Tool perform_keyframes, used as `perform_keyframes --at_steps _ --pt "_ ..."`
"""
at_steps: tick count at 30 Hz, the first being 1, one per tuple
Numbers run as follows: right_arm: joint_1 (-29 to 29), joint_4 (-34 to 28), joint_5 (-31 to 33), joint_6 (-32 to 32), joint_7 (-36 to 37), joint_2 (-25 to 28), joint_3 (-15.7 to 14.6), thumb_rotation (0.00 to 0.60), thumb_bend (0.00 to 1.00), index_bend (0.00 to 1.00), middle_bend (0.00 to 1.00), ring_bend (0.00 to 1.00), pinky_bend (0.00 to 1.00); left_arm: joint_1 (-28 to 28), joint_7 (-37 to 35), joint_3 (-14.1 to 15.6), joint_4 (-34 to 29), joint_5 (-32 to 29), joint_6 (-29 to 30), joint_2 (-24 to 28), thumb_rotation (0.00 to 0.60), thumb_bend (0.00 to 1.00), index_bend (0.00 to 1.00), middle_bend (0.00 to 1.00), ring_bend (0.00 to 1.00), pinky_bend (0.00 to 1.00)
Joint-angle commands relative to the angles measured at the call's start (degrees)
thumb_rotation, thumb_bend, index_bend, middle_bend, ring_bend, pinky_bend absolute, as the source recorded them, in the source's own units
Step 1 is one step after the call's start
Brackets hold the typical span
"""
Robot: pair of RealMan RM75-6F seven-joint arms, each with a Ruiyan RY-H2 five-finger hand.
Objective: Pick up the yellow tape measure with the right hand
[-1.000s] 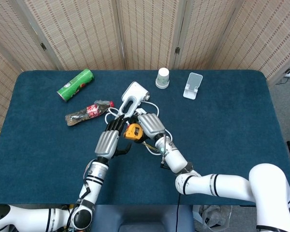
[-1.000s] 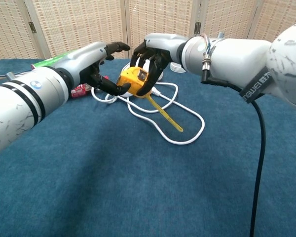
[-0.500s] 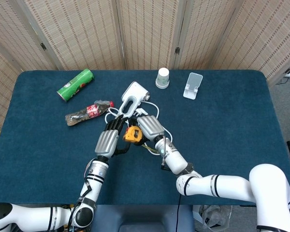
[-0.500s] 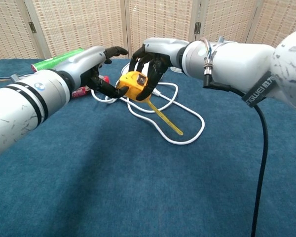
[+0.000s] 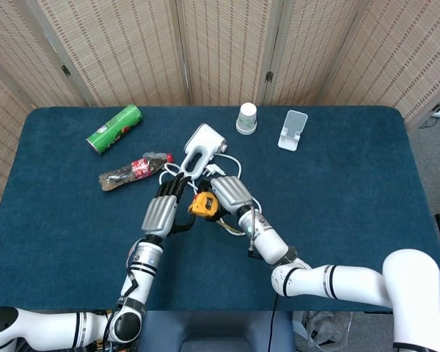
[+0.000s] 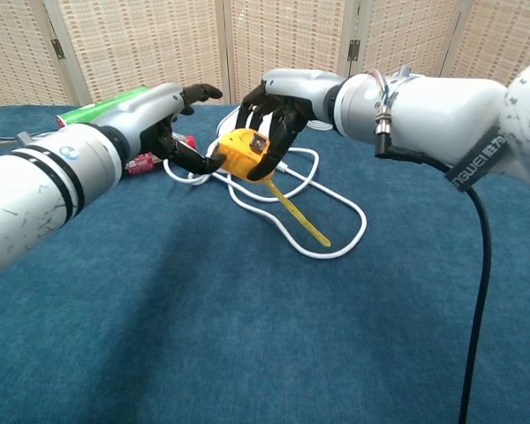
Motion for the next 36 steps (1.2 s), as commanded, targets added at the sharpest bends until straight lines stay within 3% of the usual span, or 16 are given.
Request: perform_keyframes --at_steps 1,22,30,36 --pt "-0.04 -0.06 -0.04 -0.06 0.01 0.10 -0.11 0.600 0.06 0.58 0.51 0.47 0.28 0.01 -0.20 -0.12 -0.01 -0.35 -0.12 0.16 0.590 0.43 0.00 0.00 0.00 0.00" --pt "-0.11 0.12 0.22 -0.22 -0.21 0.58 -0.82 0.600 0.06 0.58 0.51 0.48 0.28 0.76 -2.76 -0.72 -0.53 -2.31 -0.91 2.38 0.588 0.47 0.01 0.00 0.00 0.00" --pt "-0.05 0.15 0.77 -0.07 -0.61 0.78 -0.94 0.600 0.06 0.58 0.51 0.49 0.28 1.38 -6.54 -1.35 -1.03 -2.24 -2.01 3.07 0.589 0.54 0.33 0.00 0.00 0.00" --pt "-0.01 0.13 1.17 0.02 -0.84 0.86 -0.98 0.600 0.06 0.58 0.51 0.49 0.28 1.40 -7.85 -1.24 -1.06 -2.14 -2.61 3.18 0.590 0.54 0.49 0.00 0.00 0.00"
